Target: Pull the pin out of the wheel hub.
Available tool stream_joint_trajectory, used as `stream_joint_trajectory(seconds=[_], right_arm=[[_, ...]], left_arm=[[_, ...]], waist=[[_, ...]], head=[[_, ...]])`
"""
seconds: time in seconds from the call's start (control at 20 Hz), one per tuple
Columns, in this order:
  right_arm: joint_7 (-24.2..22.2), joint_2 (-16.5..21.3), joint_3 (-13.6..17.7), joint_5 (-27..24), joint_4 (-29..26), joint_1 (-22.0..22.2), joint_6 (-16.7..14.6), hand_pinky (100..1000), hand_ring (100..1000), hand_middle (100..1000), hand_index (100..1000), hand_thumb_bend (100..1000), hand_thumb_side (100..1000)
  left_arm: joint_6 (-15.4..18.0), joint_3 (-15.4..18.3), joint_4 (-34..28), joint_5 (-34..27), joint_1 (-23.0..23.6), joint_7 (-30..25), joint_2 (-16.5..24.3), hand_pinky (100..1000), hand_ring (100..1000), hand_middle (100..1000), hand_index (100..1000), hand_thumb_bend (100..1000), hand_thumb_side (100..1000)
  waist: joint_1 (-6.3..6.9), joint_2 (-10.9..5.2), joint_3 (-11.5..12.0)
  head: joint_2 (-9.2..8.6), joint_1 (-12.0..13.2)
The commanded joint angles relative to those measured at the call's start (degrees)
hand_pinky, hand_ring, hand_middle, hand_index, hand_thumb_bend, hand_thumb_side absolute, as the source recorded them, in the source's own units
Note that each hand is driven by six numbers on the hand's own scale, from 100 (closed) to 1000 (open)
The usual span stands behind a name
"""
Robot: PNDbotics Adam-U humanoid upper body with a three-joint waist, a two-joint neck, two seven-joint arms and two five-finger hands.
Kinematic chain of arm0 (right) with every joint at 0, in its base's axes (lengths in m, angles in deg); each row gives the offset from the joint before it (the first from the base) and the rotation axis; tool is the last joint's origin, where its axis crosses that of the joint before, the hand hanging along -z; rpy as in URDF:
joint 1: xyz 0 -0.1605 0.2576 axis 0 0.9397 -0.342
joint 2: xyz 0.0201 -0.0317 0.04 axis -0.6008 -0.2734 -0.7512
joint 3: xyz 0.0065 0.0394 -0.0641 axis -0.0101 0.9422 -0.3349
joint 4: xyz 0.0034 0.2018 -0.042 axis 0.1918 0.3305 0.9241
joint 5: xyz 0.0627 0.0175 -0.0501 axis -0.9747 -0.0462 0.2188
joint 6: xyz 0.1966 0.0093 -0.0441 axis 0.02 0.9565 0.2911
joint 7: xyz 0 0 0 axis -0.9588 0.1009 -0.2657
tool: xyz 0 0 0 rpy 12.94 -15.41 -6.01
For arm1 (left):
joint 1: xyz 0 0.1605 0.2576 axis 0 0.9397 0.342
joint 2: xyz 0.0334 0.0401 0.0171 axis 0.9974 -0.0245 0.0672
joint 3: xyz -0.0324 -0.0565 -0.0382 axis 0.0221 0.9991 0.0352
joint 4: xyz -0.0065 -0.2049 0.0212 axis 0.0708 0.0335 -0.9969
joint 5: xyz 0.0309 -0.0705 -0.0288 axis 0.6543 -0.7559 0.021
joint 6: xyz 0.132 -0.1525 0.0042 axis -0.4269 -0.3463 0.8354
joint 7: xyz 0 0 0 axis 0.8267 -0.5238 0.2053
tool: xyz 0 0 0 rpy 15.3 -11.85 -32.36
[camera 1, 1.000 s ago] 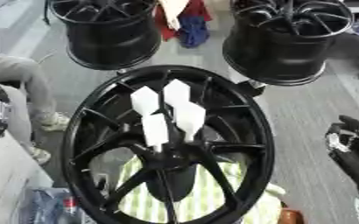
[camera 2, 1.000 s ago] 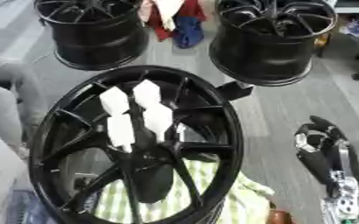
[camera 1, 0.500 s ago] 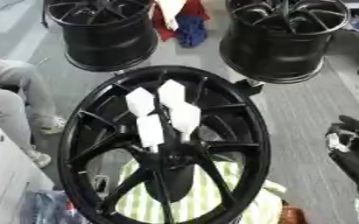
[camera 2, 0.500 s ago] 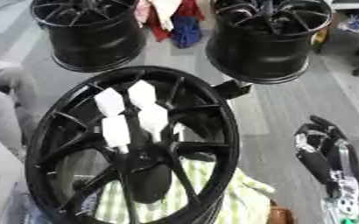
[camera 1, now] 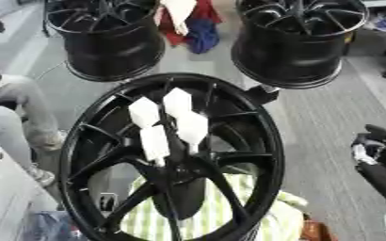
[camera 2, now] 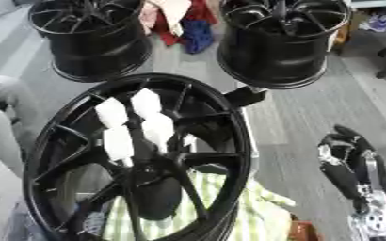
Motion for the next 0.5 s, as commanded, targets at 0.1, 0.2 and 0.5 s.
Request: stream_joint_trajectory(seconds=[0.1, 0.2, 0.5], right_arm=[[-0.5, 1.9, -0.3, 0.2, -0.5, -0.2, -0.1, 709, 607, 674, 811, 100, 287], [-0.8, 2.0, -0.5, 0.2, -0.5, -0.2, -0.1, 709, 608, 674, 811, 100, 287], [-1.2, 2.3, -0.8, 0.2, -0.5, -0.3, -0.1, 709, 607, 674, 811, 100, 287]], left_arm=[[3.6, -6.7, -1.7, 2.7, -6.9, -13.8, 2.7, 821, 769, 814, 883, 312, 203], [5.6, -10.1, -1.9, 4.3, -10.5, -19.1, 1.6, 851, 793, 837, 898, 332, 177], [11.0, -18.0, 0.4, 9.9, -19.0, -28.2, -3.3, 884, 816, 855, 892, 298, 100]], waist=[[0.28, -0.63, -0.3], [0.44, -0.69, -0.5], [0.60, -0.55, -1.3]], head=[[-0.14, 0.7], [-0.14, 0.8], [-0.14, 1.3]])
